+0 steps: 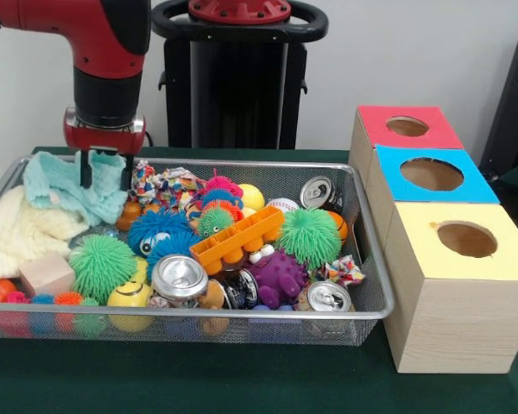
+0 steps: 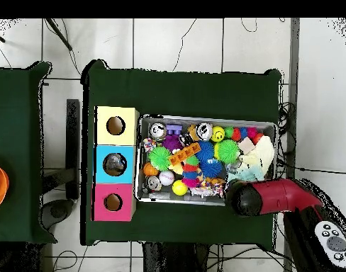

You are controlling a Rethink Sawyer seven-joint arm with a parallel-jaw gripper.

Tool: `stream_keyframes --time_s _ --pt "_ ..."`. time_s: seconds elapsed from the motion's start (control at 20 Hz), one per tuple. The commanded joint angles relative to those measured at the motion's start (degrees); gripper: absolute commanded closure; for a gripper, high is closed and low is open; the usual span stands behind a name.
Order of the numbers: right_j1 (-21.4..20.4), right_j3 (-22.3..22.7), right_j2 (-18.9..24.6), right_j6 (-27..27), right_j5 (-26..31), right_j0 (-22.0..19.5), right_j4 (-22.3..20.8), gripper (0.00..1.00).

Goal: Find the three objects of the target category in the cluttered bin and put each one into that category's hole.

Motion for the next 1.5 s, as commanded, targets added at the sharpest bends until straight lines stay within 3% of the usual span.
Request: stream_keyframes --time_s 0.05,0.35,0.6,0.65,1.5 --pt "0.4 1.9 -3.6 5.7 -1.5 -0.8 1.7 0.00" --pt "-1.6 1.6 -3.1 0.8 1.1 -2.0 2.7 0.00" --pt "-1.9 2.1 -3.4 0.3 0.5 -1.9 2.1 0.00" --pt "-2.0 2.4 -3.1 -0.1 -0.5 -2.1 1.9 1.00" --pt "-2.9 2.5 -2.2 -2.4 -0.5 -2.8 2.3 1.00"
